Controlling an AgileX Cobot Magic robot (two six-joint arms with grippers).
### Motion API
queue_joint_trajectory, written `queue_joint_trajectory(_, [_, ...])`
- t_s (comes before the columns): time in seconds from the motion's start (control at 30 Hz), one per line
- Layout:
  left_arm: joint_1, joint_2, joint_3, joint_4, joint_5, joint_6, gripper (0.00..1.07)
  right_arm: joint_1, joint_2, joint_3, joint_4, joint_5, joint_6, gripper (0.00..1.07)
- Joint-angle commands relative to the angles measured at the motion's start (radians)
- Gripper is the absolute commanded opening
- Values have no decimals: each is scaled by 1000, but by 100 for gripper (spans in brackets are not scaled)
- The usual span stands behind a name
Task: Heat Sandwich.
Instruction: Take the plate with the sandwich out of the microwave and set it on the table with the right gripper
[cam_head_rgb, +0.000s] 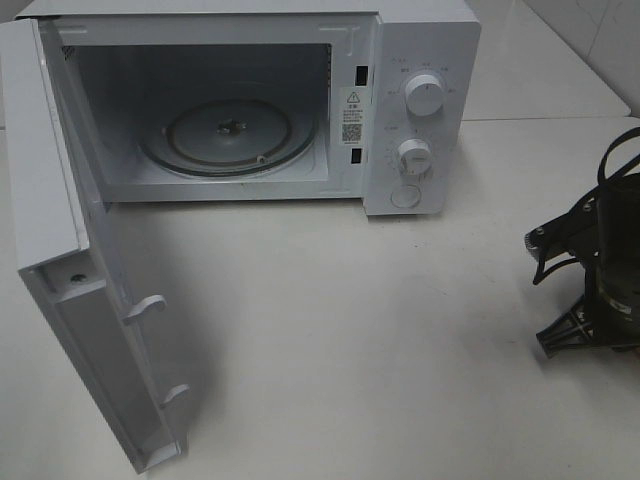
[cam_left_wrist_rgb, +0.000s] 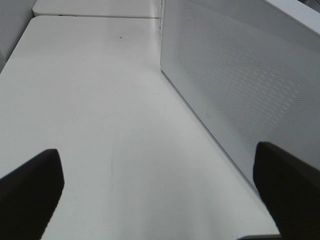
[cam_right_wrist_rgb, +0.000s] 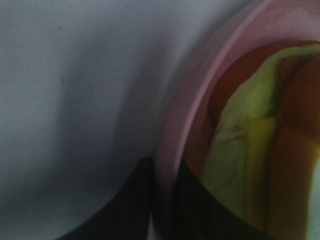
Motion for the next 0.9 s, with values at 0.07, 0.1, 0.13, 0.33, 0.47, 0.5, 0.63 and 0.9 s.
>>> queue_joint_trajectory(0.07, [1,-21,4,-3,-8,-5,98,-5,4,-3,-11,7,9,16])
queue_joint_trajectory(0.1, [1,-21,4,-3,-8,-5,98,-5,4,-3,-11,7,9,16])
queue_joint_trajectory(0.13, [1,-21,4,-3,-8,-5,98,-5,3,-3,-11,7,9,16])
queue_joint_trajectory(0.33, [1,-21,4,-3,-8,-5,98,-3,3,-3,1,9,9,23])
queue_joint_trajectory(0.47, [1,-21,4,-3,-8,-5,98,-3,3,-3,17,9,9,36])
queue_joint_trajectory(0.5, [1,-21,4,-3,-8,-5,98,-3,3,-3,21,9,9,40])
queue_joint_trajectory(0.63, [1,-21,4,-3,-8,-5,98,-3,3,-3,37,9,6,55])
queue_joint_trajectory(0.9, [1,-21,4,-3,-8,-5,98,59,-69,-3,108,12,-31,66])
